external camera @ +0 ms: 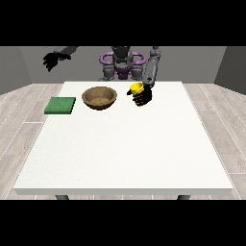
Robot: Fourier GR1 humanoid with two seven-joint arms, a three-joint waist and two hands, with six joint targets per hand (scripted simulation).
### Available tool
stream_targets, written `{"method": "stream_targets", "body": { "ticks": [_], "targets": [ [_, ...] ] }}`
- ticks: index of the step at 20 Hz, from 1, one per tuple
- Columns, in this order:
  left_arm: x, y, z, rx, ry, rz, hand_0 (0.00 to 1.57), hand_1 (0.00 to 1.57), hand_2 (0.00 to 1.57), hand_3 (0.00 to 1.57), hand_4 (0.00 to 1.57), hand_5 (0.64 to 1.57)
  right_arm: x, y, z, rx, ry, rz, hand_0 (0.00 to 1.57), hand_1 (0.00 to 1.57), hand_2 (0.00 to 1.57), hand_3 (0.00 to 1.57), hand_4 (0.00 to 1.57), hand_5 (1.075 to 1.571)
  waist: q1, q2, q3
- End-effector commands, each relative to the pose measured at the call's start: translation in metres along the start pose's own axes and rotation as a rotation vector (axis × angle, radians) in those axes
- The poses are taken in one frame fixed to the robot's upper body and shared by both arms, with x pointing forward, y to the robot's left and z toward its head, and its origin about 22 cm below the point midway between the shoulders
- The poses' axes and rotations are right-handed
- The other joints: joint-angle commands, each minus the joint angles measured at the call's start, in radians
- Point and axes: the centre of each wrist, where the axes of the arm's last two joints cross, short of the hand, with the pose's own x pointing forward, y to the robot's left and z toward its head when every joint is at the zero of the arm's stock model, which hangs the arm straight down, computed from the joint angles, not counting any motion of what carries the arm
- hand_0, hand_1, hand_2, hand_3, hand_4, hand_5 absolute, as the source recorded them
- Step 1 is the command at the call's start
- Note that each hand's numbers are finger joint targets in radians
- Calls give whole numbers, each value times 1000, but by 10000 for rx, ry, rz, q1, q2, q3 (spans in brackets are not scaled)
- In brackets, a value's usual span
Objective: Pick the cup and pour the ball into the bowl, then pick the bowl and place it on the pad
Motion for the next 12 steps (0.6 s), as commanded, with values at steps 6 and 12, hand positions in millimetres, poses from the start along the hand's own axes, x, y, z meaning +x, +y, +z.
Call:
{"method": "stream_targets", "body": {
  "ticks": [6, 12],
  "targets": [
    [24, -34, -29, -976, 235, -3451, 1328, 1328, 1571, 1571, 1211, 1559, -12, -20, 3, -629, 1798, -107, 0, 0, 0, 0, 420, 1571, 360, -1889, -3],
    [23, -26, -60, -2120, -465, -7112, 1313, 1313, 1571, 1571, 1244, 1561, 4, -26, -22, -614, 2000, 213, 0, 0, 0, 0, 581, 1568, 359, -2260, 14]
  ]
}}
